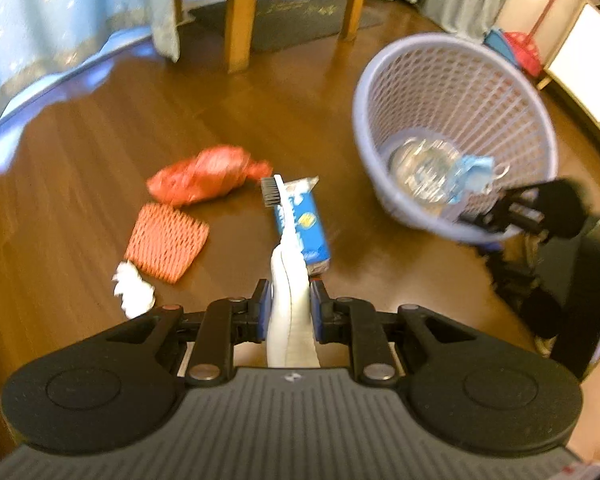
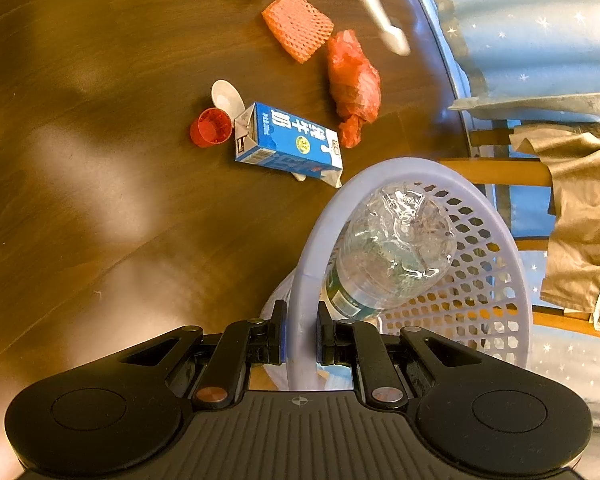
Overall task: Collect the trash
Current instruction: 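Lift the toothbrush over the lavender basket and open the left tool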
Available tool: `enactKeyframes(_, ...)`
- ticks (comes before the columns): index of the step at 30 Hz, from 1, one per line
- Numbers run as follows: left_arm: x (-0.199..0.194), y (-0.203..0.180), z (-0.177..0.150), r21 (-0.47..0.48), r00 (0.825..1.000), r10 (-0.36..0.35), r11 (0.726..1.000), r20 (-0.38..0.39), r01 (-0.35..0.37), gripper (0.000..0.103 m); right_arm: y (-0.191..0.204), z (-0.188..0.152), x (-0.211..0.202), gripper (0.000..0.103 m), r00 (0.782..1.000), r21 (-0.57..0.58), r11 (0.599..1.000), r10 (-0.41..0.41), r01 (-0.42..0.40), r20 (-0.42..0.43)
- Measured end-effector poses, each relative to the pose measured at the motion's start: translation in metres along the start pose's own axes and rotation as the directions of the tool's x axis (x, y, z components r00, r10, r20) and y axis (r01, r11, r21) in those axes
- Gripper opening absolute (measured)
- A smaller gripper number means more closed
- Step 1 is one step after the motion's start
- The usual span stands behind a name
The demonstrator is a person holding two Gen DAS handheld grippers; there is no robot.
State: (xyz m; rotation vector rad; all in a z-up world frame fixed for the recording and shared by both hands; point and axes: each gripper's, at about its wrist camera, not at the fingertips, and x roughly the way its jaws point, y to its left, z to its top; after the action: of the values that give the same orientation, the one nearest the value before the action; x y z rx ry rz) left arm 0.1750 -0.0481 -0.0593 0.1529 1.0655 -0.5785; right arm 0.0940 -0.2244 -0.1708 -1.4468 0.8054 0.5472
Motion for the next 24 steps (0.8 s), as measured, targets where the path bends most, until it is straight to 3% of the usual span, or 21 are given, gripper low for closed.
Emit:
enactKeyframes(12,-0.018,-0.043,0.058,0.113,0.986,-0.140,0.985,0.091,0.130,0.016,-0.001,-0.008,0.001,0.009,1.000,0.009,1.000,-0.001,0.001,-0.006)
enactKeyframes(21,0.007,-0.097,0.109,0.210,0.957,-0.280,0.943,0.076,0.259,0.016,-0.002,-0.016,0.001,0.009,1.000,0.027,1.000,0.008,-0.008,-0.007)
enactKeyframes(24,0.026,-0.109,0.122,0.186,0.943,-0.328,0.931,0.058,0.313,0.021,-0.002,-0.019,0.002,0.009,1.000,0.035,0.999,0.012,-0.012,-0.011)
